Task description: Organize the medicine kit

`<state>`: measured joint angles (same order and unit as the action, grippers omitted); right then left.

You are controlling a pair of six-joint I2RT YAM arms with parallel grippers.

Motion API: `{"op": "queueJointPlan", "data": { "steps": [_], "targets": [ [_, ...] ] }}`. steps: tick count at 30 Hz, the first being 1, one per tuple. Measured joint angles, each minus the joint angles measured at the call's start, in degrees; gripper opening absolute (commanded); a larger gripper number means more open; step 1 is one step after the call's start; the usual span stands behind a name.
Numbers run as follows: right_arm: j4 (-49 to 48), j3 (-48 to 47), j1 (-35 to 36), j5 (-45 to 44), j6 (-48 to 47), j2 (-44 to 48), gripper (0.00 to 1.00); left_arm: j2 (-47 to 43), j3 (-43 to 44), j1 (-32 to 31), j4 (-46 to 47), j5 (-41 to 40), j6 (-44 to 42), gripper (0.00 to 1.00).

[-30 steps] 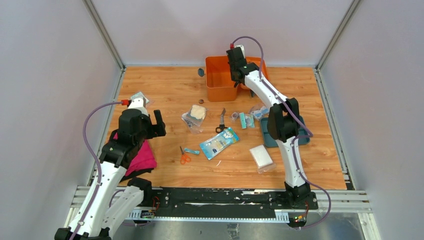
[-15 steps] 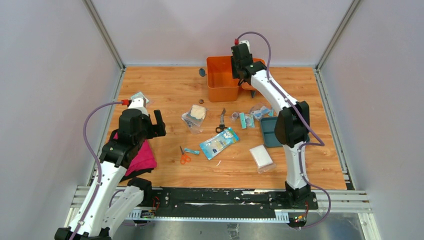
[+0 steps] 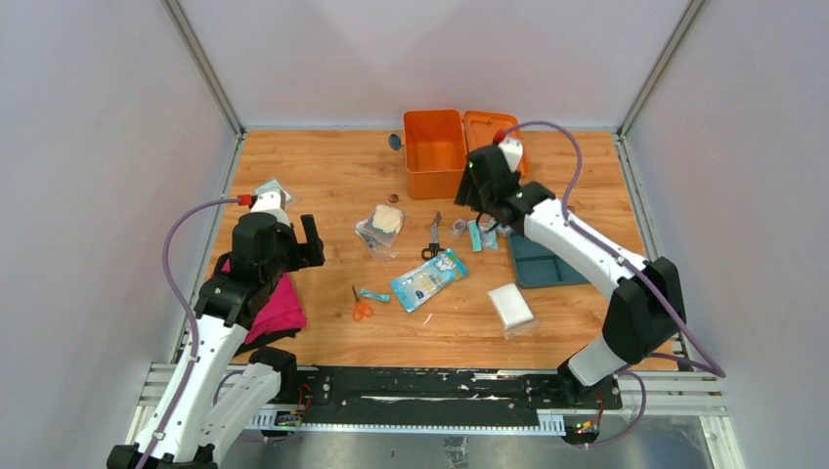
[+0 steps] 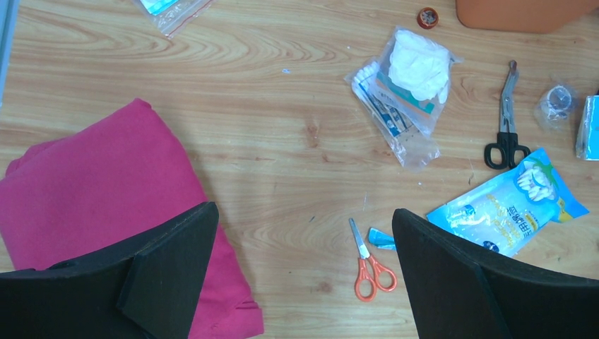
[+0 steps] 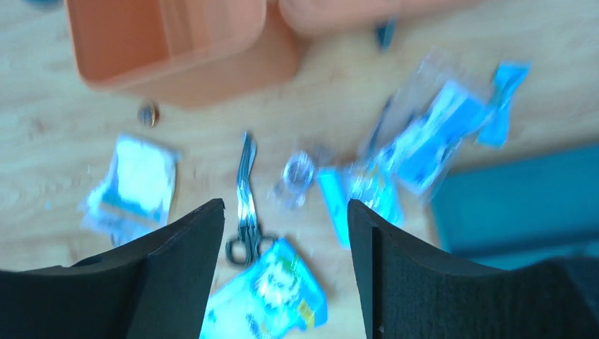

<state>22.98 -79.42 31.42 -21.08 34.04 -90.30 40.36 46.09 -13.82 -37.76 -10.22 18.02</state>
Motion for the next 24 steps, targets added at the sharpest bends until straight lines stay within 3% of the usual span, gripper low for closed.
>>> {"op": "queueJointPlan", "data": {
  "steps": [5, 10, 17, 24],
  "targets": [
    [-1.2, 14.1, 9.2, -0.3, 14.6, 5.3, 0.77, 0.0, 0.0, 0.1, 0.0, 0.2, 0.0, 1.0],
    [-2.1, 21.6, 17.2, -1.0, 30.1, 6.1, 0.77, 0.0, 0.0, 0.2, 0.0, 0.2, 0.0, 1.0],
    [-3.5, 23.9, 21.9, -1.3, 43.4, 2.6, 0.69, 0.0, 0.0, 0.2, 0.0, 0.6, 0.0, 1.0],
    [-4.1, 23.9, 21.9, -0.8, 47.7, -1.9, 0.65, 0.0, 0.0, 0.2, 0.1, 0.8, 0.0, 1.0]
  ]
}}
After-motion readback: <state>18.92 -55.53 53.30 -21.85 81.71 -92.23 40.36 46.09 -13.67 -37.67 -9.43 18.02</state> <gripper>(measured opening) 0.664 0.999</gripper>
